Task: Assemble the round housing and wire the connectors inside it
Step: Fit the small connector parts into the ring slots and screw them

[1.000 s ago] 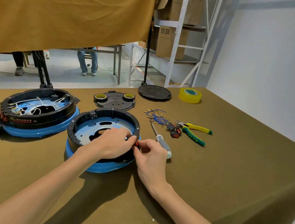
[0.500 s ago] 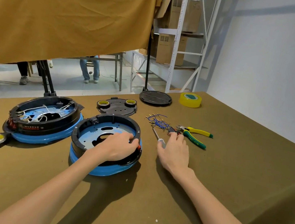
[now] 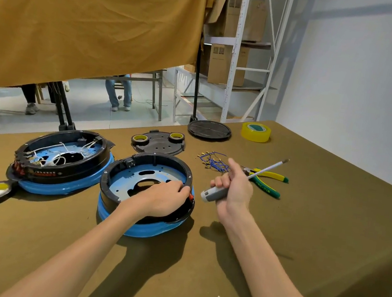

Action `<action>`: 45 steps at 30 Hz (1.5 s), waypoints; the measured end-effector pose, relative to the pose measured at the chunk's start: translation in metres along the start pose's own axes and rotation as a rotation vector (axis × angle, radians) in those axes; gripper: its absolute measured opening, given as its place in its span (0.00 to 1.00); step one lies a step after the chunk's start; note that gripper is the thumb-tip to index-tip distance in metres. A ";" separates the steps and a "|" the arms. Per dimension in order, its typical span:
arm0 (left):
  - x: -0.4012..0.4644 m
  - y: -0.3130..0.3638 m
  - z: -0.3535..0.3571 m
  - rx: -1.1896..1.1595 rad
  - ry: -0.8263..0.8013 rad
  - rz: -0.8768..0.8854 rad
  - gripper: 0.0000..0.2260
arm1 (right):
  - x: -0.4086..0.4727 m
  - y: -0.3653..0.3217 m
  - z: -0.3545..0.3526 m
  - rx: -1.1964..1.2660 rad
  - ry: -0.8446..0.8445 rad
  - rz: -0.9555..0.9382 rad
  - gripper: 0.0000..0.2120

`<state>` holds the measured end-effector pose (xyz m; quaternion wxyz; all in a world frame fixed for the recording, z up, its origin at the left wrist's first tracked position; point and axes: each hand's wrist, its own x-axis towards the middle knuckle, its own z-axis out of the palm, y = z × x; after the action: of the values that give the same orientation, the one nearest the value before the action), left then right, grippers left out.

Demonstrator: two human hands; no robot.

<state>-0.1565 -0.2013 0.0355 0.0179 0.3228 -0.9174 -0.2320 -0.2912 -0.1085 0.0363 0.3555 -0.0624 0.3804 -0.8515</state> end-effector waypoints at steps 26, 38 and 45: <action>0.000 -0.011 0.002 -0.009 0.024 0.034 0.18 | -0.006 0.028 0.010 -0.127 0.130 -0.294 0.19; -0.001 -0.017 0.000 -0.037 0.013 -0.033 0.18 | -0.019 0.042 0.014 -0.233 0.146 -0.283 0.16; 0.001 -0.020 -0.001 -0.033 -0.015 -0.056 0.19 | -0.019 0.041 0.019 -0.146 0.150 -0.271 0.17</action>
<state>-0.1459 -0.2155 0.0273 0.0097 0.3461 -0.9043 -0.2499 -0.2471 -0.1259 0.0248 0.2028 -0.0751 0.4548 -0.8639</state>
